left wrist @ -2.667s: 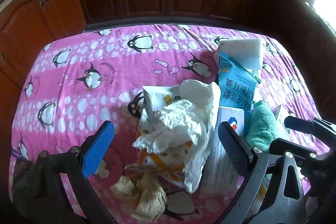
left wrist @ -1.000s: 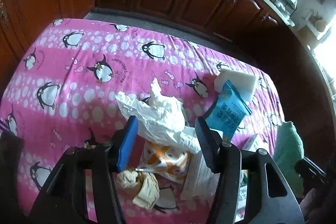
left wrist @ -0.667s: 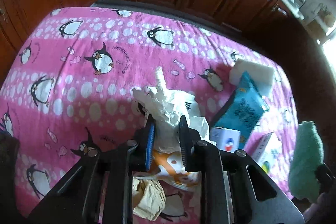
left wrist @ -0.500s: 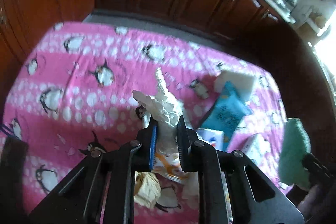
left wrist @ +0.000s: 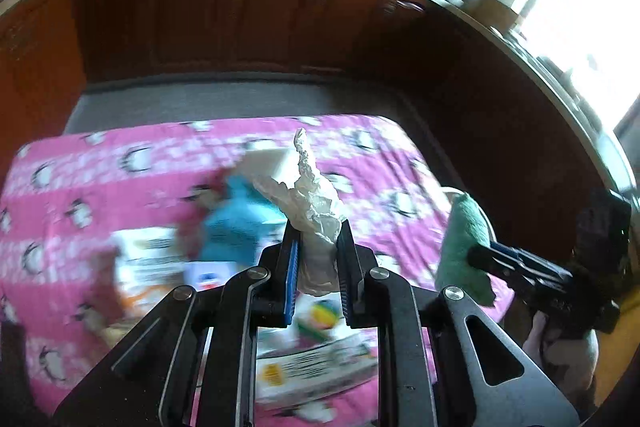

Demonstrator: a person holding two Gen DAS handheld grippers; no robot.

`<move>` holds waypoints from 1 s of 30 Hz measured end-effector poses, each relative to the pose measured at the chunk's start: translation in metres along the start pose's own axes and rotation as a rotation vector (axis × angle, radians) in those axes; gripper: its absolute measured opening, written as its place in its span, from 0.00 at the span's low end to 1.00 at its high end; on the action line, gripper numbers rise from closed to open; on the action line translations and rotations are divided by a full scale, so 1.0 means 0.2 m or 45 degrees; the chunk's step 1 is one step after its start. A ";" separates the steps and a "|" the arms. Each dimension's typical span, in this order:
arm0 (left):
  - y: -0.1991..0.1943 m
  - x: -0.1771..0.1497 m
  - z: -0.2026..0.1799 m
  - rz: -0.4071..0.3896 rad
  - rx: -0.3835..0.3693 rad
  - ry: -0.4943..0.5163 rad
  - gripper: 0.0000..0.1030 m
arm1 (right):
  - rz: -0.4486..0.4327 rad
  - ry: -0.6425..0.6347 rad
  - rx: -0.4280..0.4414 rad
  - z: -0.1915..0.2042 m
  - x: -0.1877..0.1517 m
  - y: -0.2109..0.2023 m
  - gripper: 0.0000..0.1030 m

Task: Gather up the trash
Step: 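Lift the tissue and towel and carry both toward the white bucket, then open both grippers over the bucket, dropping tissue and towel inside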

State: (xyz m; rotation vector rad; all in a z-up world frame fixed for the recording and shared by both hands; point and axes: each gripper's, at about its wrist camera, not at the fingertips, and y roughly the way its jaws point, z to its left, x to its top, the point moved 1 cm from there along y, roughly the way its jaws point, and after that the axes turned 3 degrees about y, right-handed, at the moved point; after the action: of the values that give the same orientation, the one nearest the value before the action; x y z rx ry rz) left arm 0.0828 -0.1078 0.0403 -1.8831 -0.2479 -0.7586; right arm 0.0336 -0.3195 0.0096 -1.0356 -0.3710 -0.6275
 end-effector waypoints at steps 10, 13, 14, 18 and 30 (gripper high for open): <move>0.36 0.09 -0.62 0.112 -0.141 0.173 0.14 | -0.086 0.189 -0.268 -0.61 0.02 -0.29 0.40; 0.49 0.09 -0.77 0.152 -0.164 0.214 0.14 | -0.081 0.260 -0.344 -0.82 0.02 -0.32 0.40; 0.54 0.09 -0.82 0.167 -0.176 0.226 0.14 | -0.077 0.282 -0.366 -0.87 0.01 -0.32 0.40; 0.70 0.08 -1.02 0.212 -0.223 0.262 0.14 | -0.056 0.376 -0.419 -1.08 -0.02 -0.34 0.40; 1.01 0.05 -1.28 0.294 -0.301 0.254 0.15 | -0.042 0.491 -0.569 -1.37 -0.09 -0.37 0.40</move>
State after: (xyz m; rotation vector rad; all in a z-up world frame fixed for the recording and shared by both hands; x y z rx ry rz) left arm 0.0902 -0.4239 -0.0398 -1.9960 0.1907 -0.8374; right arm -0.0292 -0.5829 -0.0802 -1.2995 0.0986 -0.9464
